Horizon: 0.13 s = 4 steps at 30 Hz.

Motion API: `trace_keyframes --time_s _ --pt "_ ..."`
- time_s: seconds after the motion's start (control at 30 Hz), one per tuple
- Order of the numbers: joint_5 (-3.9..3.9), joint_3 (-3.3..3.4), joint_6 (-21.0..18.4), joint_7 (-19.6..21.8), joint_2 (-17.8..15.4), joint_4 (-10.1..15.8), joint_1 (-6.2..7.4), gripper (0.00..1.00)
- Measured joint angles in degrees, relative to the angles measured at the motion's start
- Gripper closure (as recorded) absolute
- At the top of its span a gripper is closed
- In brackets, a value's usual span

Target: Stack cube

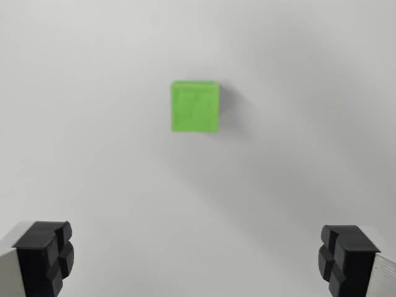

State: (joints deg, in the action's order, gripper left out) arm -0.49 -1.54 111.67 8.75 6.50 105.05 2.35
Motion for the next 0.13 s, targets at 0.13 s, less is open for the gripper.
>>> trace_keyframes --time_s 0.13 --pt "0.0 0.0 0.0 0.0 0.0 0.0 0.0 0.0"
